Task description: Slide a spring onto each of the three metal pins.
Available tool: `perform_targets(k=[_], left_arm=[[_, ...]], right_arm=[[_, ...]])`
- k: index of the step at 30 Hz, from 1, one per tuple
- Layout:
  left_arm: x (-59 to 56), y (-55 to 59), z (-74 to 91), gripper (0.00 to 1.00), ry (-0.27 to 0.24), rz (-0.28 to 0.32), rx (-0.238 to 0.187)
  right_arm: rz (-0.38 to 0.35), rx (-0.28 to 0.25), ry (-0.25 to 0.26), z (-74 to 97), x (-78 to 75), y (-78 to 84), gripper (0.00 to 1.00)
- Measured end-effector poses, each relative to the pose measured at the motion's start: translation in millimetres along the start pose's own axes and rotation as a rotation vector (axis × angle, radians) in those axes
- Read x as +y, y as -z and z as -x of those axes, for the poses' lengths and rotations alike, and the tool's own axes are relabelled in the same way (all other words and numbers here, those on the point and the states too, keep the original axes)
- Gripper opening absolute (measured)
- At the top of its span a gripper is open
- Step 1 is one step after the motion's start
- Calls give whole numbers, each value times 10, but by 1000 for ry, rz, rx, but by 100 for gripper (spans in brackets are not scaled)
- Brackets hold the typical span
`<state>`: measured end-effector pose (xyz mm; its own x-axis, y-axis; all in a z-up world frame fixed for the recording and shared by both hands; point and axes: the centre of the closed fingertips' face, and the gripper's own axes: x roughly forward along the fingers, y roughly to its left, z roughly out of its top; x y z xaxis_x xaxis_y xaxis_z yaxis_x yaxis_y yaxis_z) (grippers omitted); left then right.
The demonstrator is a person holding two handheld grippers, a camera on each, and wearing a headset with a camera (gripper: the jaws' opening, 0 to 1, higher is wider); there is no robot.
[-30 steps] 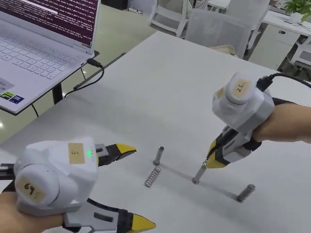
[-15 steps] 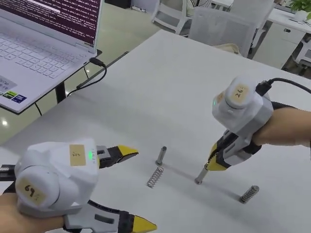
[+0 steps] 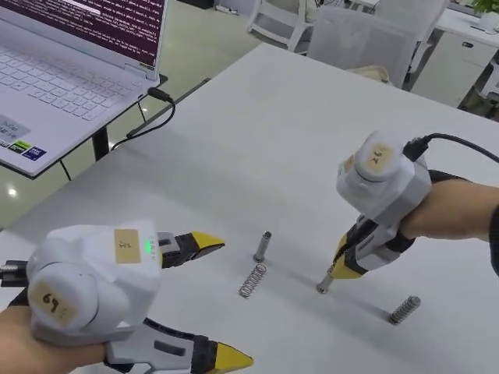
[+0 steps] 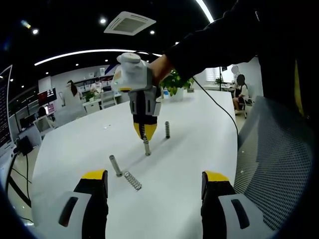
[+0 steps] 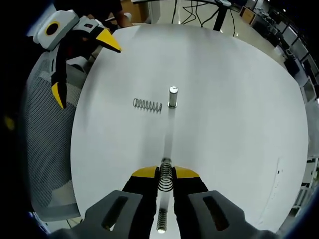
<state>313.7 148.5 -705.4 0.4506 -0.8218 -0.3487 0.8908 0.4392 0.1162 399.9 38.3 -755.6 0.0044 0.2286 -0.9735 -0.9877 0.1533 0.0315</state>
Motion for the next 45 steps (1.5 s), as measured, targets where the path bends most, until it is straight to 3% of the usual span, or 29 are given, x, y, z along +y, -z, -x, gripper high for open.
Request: perform_targets(k=[24,37,45], left_arm=[[17,26,-13,71,3,4,6],[0,24,-17,70,8,-1,9],[-1,33,-16,70,8,0,12]], right_arm=[[-16,24,0,-312,-22,68,9],[-15,22,1,-308,-3,48,9],[-14,8,9,-291,7,31,18]])
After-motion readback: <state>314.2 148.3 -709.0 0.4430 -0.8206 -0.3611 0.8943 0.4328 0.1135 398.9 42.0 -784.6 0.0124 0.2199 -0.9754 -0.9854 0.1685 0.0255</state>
